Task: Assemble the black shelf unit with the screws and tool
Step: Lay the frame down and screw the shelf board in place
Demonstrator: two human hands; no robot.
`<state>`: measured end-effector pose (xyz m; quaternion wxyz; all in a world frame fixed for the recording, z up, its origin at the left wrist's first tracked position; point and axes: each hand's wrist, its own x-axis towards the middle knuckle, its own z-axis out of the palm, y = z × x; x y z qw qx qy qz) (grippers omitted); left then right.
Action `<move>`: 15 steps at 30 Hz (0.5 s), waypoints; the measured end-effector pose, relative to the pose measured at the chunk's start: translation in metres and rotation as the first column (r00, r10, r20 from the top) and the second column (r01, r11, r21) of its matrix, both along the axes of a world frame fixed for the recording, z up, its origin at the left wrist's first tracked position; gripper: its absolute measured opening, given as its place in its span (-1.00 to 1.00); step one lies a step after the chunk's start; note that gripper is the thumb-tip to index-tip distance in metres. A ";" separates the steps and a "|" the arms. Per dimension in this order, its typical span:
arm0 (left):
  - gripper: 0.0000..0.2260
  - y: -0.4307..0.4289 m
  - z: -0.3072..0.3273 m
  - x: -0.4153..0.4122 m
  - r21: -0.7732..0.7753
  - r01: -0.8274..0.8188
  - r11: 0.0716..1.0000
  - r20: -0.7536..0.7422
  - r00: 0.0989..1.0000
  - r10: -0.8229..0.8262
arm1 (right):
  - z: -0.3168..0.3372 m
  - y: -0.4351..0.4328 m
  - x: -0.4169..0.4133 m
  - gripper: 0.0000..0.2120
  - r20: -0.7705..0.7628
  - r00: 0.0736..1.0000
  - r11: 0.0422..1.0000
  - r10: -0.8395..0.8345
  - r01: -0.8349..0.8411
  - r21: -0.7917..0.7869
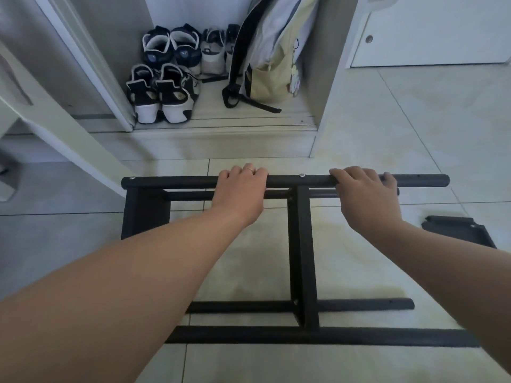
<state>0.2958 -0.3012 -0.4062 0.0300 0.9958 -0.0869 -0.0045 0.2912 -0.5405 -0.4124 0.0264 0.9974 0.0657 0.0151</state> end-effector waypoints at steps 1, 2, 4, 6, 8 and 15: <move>-0.80 -0.001 -0.010 0.010 0.001 -0.002 1.000 -0.015 1.000 0.002 | -0.010 0.000 0.009 -0.57 -0.006 1.000 1.000 -0.001 0.001 0.007; -0.79 -0.001 -0.020 0.018 0.002 -0.003 1.000 -0.032 0.999 0.003 | -0.020 0.000 0.017 -0.58 -0.014 1.000 1.000 0.002 -0.002 0.012; -0.79 0.000 -0.038 0.031 -0.002 -0.003 1.000 -0.064 0.998 0.003 | -0.038 0.000 0.030 -0.60 -0.019 1.000 1.000 0.025 -0.025 0.008; -0.79 0.004 -0.054 0.040 -0.015 0.001 1.000 -0.068 0.998 -0.002 | -0.052 -0.001 0.041 -0.62 -0.009 0.998 0.998 0.056 -0.056 0.006; -0.78 0.008 -0.066 0.046 -0.026 -0.001 1.000 -0.078 0.997 -0.001 | -0.063 -0.001 0.048 -0.65 -0.010 0.998 0.998 0.062 -0.062 0.016; -0.75 0.005 -0.075 0.051 -0.055 -0.050 0.997 -0.113 0.993 0.044 | -0.074 0.006 0.053 -0.65 -0.107 0.994 0.991 0.020 -0.005 0.135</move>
